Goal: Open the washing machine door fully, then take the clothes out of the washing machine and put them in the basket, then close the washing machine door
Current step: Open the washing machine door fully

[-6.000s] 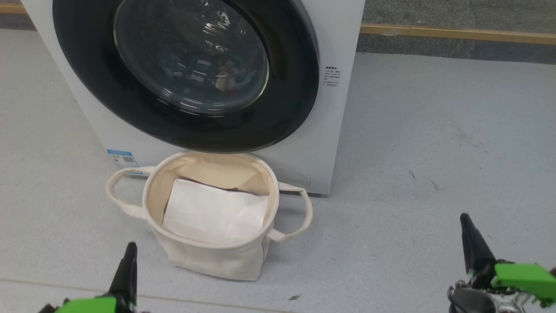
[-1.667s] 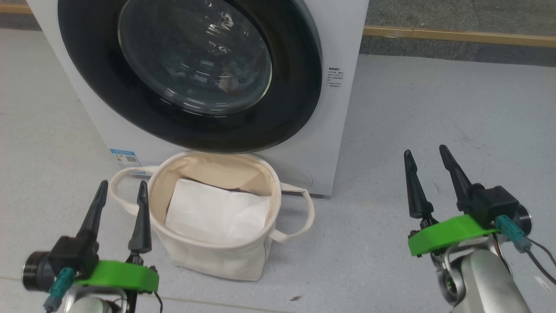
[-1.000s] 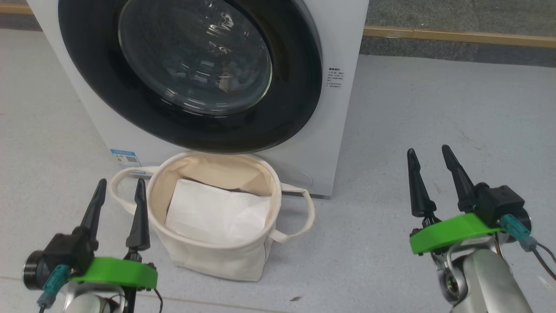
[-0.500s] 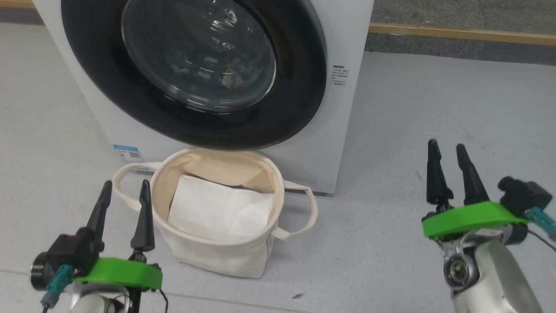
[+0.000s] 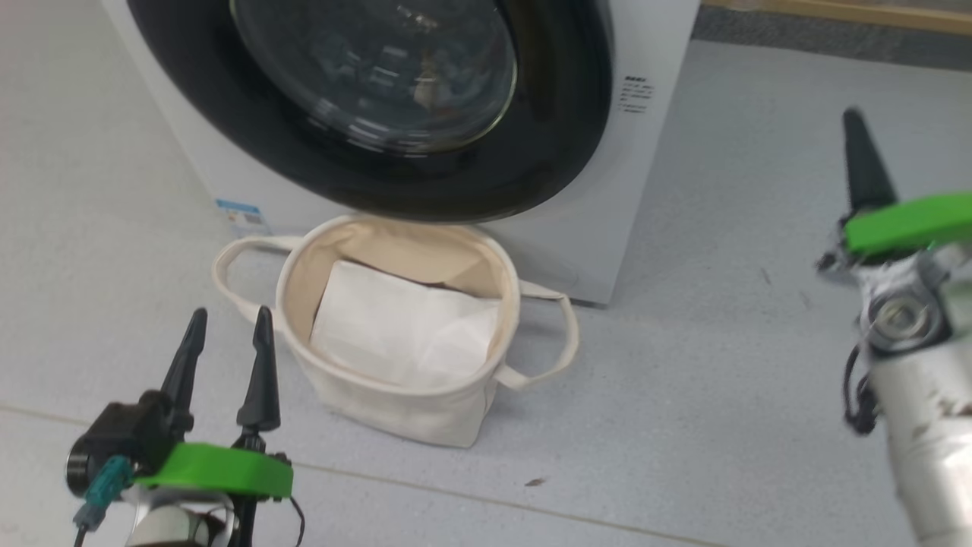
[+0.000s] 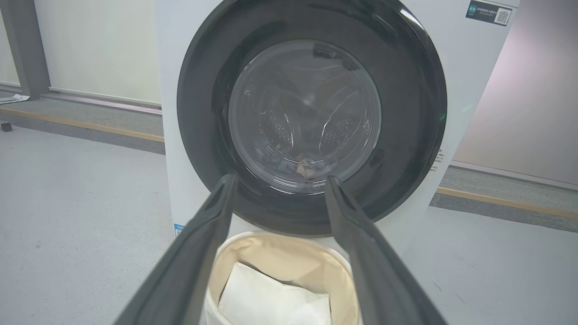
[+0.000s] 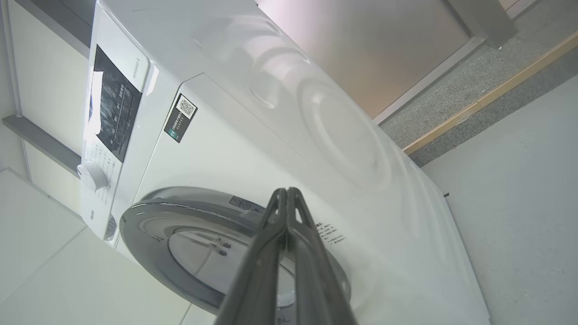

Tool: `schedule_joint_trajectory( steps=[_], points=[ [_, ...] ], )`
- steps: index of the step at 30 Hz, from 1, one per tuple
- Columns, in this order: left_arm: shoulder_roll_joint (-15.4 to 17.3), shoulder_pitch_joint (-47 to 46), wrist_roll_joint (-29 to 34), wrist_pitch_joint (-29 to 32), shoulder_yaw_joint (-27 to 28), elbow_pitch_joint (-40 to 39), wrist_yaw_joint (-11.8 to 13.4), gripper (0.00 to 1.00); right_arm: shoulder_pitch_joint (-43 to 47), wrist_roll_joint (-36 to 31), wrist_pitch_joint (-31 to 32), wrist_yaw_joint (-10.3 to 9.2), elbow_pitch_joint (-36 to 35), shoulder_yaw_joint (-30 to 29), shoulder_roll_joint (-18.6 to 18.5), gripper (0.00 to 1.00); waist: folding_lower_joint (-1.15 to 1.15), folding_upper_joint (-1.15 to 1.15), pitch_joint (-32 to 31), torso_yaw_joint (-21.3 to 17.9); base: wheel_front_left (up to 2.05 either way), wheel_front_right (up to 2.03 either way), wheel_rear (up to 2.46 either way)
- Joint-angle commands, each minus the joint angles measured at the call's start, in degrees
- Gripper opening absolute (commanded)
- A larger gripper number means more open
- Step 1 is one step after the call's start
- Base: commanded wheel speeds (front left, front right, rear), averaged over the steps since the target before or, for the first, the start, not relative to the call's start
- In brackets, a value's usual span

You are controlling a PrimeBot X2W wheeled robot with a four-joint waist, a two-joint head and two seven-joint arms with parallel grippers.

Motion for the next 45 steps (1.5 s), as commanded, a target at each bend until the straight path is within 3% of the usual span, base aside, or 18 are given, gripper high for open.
schedule_joint_trajectory(
  steps=[1,10,17,27,40,45],
  points=[
    [0.3,-3.7,0.0,-0.7,2.6,-1.7,-0.5,1.0,-4.8,4.0,3.5,0.01,-0.9,1.9,-2.1,0.0,0.0,0.0,1.4,1.3,0.0,0.0,0.0],
    [-1.7,-5.4,0.6,-0.7,3.1,-1.0,-1.8,1.0,-16.1,13.6,18.1,0.01,4.0,5.4,-7.5,0.0,0.0,0.0,5.3,4.8,0.0,0.0,0.0],
    [-3.8,-7.5,1.4,-0.7,3.4,0.2,-3.5,1.0,-27.0,14.3,23.0,0.01,10.1,7.4,-9.9,0.0,0.0,0.0,9.7,8.0,0.0,0.0,0.0],
    [-6.3,-10.8,2.4,-0.7,3.7,1.4,-5.4,1.0,-36.1,12.8,25.2,0.01,17.6,11.1,-8.7,0.0,0.0,0.0,14.4,11.8,0.0,0.0,0.0],
    [-7.4,-11.0,2.8,-0.7,5.2,1.8,-6.6,1.0,-41.7,11.3,20.7,0.01,23.9,13.0,-9.2,0.0,0.0,0.0,17.1,14.5,0.0,0.0,0.0],
    [-7.5,-11.1,2.6,-0.7,5.1,2.2,-6.8,1.0,-41.4,12.0,24.5,0.01,24.8,15.2,-7.8,0.0,0.0,0.0,16.8,15.0,0.0,0.0,0.0]
  ],
)
